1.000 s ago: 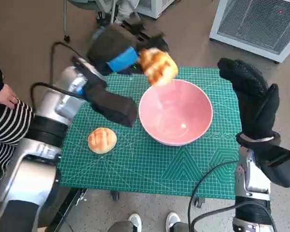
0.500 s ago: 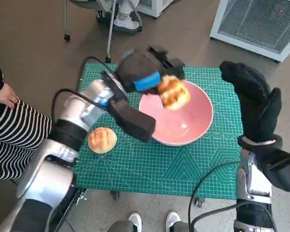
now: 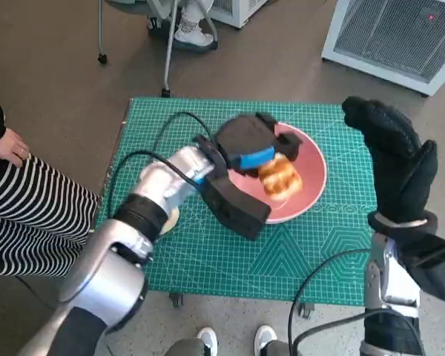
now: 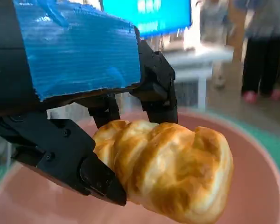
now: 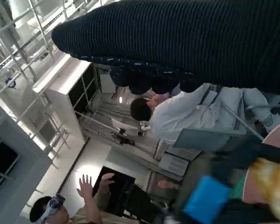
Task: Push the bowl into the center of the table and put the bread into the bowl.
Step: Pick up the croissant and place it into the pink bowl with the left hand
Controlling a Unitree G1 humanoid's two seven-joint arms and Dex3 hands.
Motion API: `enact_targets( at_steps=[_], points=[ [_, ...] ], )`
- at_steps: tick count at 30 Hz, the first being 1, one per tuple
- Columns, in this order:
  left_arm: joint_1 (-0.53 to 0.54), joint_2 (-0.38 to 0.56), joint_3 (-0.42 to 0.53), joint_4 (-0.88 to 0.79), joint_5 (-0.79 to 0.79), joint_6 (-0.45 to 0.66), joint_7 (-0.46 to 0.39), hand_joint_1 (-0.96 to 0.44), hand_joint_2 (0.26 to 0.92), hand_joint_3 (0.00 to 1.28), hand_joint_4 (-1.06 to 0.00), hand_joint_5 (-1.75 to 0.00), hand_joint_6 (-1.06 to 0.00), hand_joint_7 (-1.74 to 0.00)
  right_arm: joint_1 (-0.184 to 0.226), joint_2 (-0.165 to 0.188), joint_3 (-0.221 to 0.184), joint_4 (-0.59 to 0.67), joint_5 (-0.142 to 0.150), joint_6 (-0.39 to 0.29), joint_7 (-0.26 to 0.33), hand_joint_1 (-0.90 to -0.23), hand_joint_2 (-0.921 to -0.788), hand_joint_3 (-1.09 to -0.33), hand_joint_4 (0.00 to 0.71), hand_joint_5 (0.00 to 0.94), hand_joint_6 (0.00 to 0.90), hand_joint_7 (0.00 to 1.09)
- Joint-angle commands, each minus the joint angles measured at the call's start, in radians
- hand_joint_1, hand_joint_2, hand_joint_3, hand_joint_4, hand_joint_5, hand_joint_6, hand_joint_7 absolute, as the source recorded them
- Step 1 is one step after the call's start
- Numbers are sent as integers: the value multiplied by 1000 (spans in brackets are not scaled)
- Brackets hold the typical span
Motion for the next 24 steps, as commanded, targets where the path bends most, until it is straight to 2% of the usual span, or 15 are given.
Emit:
enact_targets(
  at_steps=[1,3,4,5,7,9,13,19,24],
  points=[
    [-6,-24,45,30,-72,31,-101,-26,898,187,-541,-1182,-398,-1203,32,6,1,-12,-3,17,-13,-740,-921,-810,171,1,69,480],
    [6,-30,70,36,-109,39,-148,-91,861,104,-487,-611,-393,-754,36,6,1,-19,-3,21,-16,-740,-921,-811,170,1,69,480],
    [11,-31,80,36,-124,46,-170,-101,859,86,-481,-499,-396,-670,38,5,1,-23,-2,24,-17,-740,-921,-811,170,1,69,480],
    [14,-32,86,35,-135,51,-186,-124,849,57,-421,-319,-362,-526,39,5,1,-26,-2,26,-18,-740,-921,-811,170,1,69,480],
    [21,-26,92,29,-148,60,-216,-164,832,27,-303,-130,-302,-325,42,5,0,-31,0,28,-20,-740,-921,-811,170,1,68,480],
    [26,-19,98,23,-160,61,-237,-204,820,15,-214,-67,-246,-233,45,5,-1,-34,1,29,-20,-740,-921,-812,170,1,68,481],
    [34,-4,125,4,-199,45,-276,-278,802,3,-120,-14,-186,-138,47,6,-2,-34,0,28,-22,-740,-921,-811,169,0,67,481],
    [53,35,177,-34,-265,-4,-333,-306,792,0,-101,-3,-179,-106,43,10,3,-25,-9,24,-28,-740,-921,-811,166,0,66,483],
    [83,118,251,-87,-356,-80,-414,-295,784,0,-105,-4,-190,-94,43,16,8,-26,-18,23,-34,-740,-921,-810,165,0,64,483]
  ],
)
